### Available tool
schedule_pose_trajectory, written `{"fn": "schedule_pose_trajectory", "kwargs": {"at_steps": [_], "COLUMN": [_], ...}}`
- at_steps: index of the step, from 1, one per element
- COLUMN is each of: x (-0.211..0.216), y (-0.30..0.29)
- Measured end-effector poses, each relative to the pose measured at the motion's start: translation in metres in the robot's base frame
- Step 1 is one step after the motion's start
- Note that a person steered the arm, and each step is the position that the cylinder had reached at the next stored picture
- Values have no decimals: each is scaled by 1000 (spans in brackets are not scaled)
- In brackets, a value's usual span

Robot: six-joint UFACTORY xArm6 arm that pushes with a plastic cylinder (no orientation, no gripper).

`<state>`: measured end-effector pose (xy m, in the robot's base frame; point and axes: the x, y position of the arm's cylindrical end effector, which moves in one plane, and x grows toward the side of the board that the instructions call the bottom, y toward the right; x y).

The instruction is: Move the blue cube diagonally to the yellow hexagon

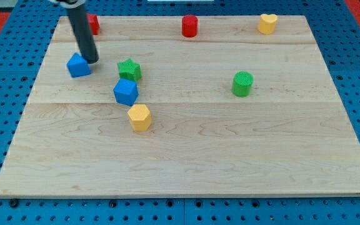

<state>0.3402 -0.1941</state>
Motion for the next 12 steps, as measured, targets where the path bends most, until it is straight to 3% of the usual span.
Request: {"fn": "schedule_pose_trajectory", "kwargs": {"at_steps": [3,7,9,10,12], "x": [26,27,-37,-35,47], "y": [-20,-18,47,134,123]}}
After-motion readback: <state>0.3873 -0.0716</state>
